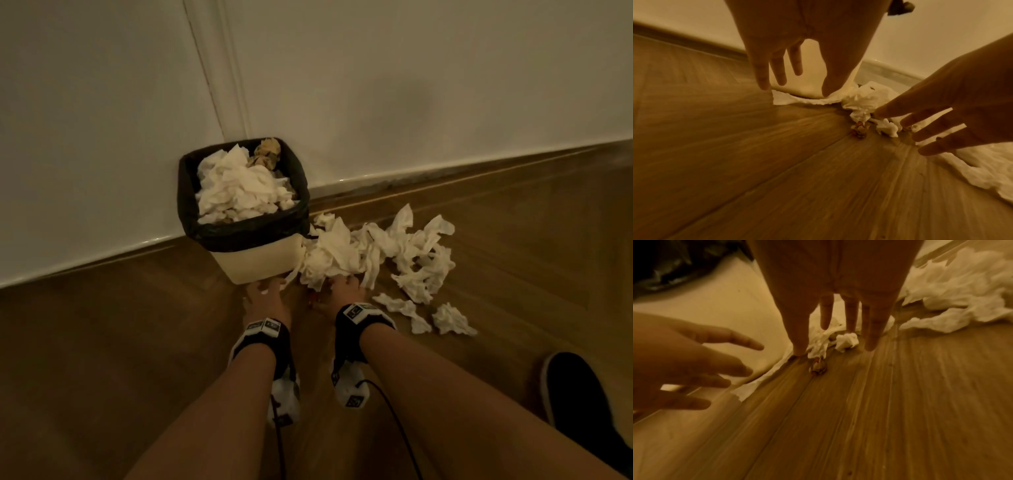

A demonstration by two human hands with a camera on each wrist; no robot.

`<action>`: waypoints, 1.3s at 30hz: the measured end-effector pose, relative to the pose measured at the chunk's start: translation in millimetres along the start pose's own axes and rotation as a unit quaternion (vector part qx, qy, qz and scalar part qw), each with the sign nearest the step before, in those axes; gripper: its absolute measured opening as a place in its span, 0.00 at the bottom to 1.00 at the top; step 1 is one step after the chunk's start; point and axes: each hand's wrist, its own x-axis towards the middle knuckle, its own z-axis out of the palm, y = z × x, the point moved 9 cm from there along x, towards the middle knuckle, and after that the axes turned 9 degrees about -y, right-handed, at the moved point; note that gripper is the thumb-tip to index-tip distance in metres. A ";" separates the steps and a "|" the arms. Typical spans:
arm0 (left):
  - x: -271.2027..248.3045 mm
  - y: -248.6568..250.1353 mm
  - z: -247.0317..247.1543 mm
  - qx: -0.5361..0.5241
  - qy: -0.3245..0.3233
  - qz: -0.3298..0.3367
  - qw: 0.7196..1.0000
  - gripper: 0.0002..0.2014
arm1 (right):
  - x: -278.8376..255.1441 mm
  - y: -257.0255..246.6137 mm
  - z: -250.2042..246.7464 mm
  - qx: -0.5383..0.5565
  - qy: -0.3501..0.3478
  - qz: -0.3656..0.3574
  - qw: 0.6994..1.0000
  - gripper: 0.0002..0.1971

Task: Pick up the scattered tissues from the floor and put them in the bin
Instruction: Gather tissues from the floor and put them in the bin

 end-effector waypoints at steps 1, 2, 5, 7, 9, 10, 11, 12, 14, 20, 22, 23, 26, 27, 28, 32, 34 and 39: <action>6.8 -0.1 3.0 -0.002 -0.001 -0.002 1.000 0.25 | 6.4 2.4 2.2 0.010 0.005 0.016 1.000 0.35; 12.9 -0.7 5.2 -0.002 -0.001 -0.006 1.000 0.25 | 12.7 5.4 4.2 0.034 0.010 0.032 0.999 0.36; 26.9 -2.5 12.3 0.022 -0.002 0.004 1.000 0.25 | 26.2 13.9 10.6 0.062 0.024 0.065 0.996 0.44; 30.4 -2.4 19.9 0.063 -0.004 0.028 0.998 0.22 | 32.7 16.1 14.3 0.049 0.025 0.070 0.996 0.50; 29.7 -5.0 25.2 0.077 -0.006 0.031 0.997 0.20 | 39.7 13.5 18.0 0.033 0.020 0.054 0.998 0.53; 29.2 -6.3 26.1 0.075 -0.006 0.029 0.997 0.19 | 42.4 10.7 19.6 0.020 0.014 0.041 0.999 0.52; 29.5 -7.0 25.7 0.074 -0.003 0.026 0.997 0.18 | 44.1 7.7 20.4 0.016 0.009 0.029 0.999 0.48; 29.8 -7.7 23.8 0.074 0.001 0.021 0.997 0.18 | 45.2 5.6 20.6 0.027 0.008 0.021 0.999 0.42; 31.7 -7.6 18.9 0.073 0.012 0.014 0.997 0.18 | 44.5 2.9 19.7 0.059 0.018 0.004 0.998 0.28; 36.5 -4.5 11.9 0.060 0.018 0.014 0.998 0.22 | 34.2 -8.3 18.6 0.051 0.038 -0.063 0.996 0.14; 37.7 -3.3 17.3 0.088 -0.009 0.008 0.996 0.22 | 33.0 -8.3 16.8 0.047 0.040 -0.063 0.996 0.13; 38.3 -3.2 19.8 0.101 -0.018 0.001 0.995 0.21 | 33.4 -8.5 16.4 0.039 0.031 -0.060 0.997 0.13; 41.1 -4.2 21.5 0.096 -0.029 -0.030 0.995 0.18 | 34.8 -7.8 20.7 0.025 -0.027 -0.044 0.998 0.15; 43.5 -4.8 21.9 0.092 -0.031 -0.040 0.995 0.17 | 33.8 -7.5 20.9 0.039 -0.032 -0.044 0.998 0.14; 46.6 -4.8 22.0 0.091 -0.032 -0.043 0.994 0.17 | 32.4 -7.0 20.2 0.062 -0.026 -0.048 0.997 0.13; 53.2 -8.5 16.5 -0.014 -0.047 -0.070 0.996 0.14 | 21.6 0.5 8.8 0.203 0.018 -0.058 0.977 0.10; 52.8 -4.7 14.1 -0.056 -0.056 -0.057 0.995 0.10 | 14.2 5.7 -1.1 0.272 0.030 -0.065 0.960 0.09; 36.1 18.5 -6.8 -0.179 0.002 -0.006 0.984 0.11 | -7.6 15.3 -35.1 0.407 0.044 -0.102 0.907 0.09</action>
